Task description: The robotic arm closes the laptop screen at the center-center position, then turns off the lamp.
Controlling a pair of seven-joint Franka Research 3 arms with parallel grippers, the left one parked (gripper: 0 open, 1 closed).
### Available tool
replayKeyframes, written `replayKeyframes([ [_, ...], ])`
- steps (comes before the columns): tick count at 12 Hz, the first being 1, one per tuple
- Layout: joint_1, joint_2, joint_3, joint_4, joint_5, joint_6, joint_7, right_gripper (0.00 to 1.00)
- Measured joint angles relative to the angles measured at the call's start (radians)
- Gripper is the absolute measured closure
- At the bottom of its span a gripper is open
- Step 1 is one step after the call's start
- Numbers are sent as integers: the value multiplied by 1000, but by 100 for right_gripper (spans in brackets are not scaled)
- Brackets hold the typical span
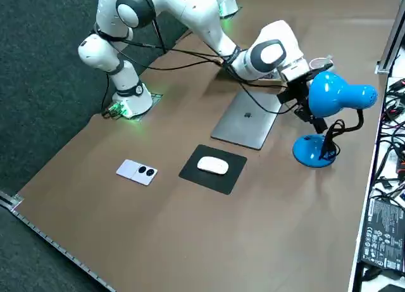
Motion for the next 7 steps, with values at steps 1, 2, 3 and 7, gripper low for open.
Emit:
replayKeyframes([
  [1,2,-25,0,4,0,0,-1,98],
  [2,2,-40,0,3,0,-4,-3,98],
  [3,2,-57,1,2,0,-14,-4,98],
  [7,5,-140,49,-62,22,-108,-4,98],
])
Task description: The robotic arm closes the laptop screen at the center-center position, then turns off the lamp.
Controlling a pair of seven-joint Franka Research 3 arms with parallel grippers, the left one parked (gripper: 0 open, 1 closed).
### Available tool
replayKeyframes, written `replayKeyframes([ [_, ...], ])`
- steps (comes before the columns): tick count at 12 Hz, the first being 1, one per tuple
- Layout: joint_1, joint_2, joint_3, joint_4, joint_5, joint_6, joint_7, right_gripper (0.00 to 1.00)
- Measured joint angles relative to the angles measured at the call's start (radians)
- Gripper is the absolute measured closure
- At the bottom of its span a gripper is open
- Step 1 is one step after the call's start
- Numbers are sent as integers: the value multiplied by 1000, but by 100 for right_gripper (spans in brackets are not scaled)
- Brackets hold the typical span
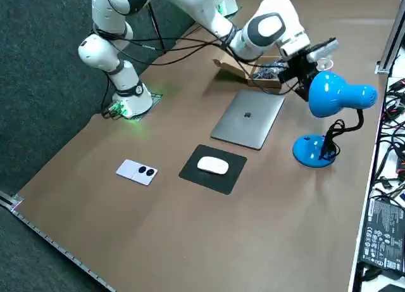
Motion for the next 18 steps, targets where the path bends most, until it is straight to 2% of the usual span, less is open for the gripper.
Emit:
replayKeyframes([
  [5,12,-94,124,-72,207,-253,0,95],
  [8,12,-119,184,-82,295,-384,0,65],
  [11,12,-137,202,-84,388,-457,-38,31],
  [12,11,-160,204,-84,491,-511,-136,7],
  [13,10,-174,204,-84,544,-534,-198,0],
  [18,0,-241,204,-82,751,-642,-511,0],
])
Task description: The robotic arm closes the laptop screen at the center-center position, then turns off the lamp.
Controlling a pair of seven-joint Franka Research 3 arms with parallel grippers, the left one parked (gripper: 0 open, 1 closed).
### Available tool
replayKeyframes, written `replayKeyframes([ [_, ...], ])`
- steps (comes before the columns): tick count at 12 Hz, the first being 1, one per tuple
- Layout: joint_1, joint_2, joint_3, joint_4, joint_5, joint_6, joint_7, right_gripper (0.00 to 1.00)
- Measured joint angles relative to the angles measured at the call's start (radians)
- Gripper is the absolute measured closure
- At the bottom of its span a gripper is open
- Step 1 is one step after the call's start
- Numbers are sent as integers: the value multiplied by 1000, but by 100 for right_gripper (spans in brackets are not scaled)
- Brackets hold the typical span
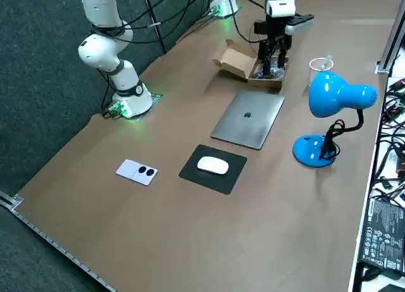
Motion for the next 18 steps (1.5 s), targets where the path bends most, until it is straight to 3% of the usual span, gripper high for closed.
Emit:
replayKeyframes([
  [5,-50,-134,0,6,211,-126,-257,0],
  [13,-104,-381,0,4,312,-346,-462,0],
  [15,-186,-438,-3,0,350,-399,-586,0],
  [16,-203,-448,-15,0,356,-407,-624,0],
  [18,-176,-464,-94,-7,362,-411,-682,0],
])
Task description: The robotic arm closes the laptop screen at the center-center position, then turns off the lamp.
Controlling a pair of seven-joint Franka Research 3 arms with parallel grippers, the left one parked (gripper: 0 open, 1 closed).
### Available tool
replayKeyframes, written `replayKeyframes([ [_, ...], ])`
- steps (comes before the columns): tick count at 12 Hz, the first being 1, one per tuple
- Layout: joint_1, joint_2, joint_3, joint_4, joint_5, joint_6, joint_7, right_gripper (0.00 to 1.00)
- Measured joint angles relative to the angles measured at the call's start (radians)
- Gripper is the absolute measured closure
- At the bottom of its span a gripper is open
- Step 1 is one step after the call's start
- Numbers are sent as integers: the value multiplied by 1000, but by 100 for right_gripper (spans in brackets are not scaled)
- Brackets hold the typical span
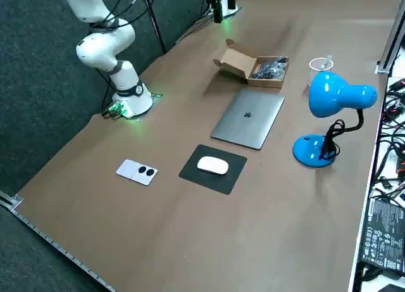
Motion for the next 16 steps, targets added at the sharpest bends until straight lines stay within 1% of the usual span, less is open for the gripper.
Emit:
replayKeyframes([
  [2,77,-6,-123,-11,1,2,-40,0],
  [3,103,-7,-163,-17,1,14,-50,0],
  [4,117,-6,-184,-29,1,34,-54,0],
  [5,124,-6,-193,-44,1,56,-54,0],
  [8,132,-6,-196,-71,1,91,-52,0],
  [16,148,-9,-196,-72,1,96,-1,0],
])
